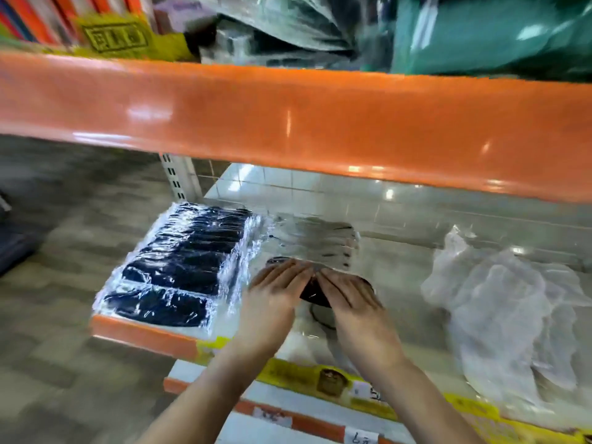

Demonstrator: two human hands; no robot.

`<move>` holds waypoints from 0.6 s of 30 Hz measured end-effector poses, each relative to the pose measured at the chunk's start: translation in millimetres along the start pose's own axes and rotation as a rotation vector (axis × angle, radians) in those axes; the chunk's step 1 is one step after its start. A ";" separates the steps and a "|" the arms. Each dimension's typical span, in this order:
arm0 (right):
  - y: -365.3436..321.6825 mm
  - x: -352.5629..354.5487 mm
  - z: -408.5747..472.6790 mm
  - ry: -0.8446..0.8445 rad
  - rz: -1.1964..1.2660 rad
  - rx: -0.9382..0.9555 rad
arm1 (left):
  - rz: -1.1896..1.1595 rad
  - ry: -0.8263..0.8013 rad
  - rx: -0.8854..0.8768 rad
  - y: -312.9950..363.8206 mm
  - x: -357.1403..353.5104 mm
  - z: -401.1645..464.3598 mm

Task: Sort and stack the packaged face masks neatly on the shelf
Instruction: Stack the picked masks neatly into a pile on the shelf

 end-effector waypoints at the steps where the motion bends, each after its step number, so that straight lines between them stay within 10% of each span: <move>1: -11.6 -7.0 9.2 -0.015 0.013 0.018 | 0.025 -0.004 0.005 -15.7 5.4 -2.9; 18: -180.7 -130.7 109.3 -0.238 0.197 0.276 | 0.212 -0.205 0.344 -252.1 55.5 -77.8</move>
Point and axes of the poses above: each hand's wrist, its own z-axis towards the middle knuckle, its own x-axis out of the back of the hand, y = z × x, the point moved 8 cm from there along z, towards the middle knuckle, and after that the axes turned 14 degrees about x, right-handed, at the moved point
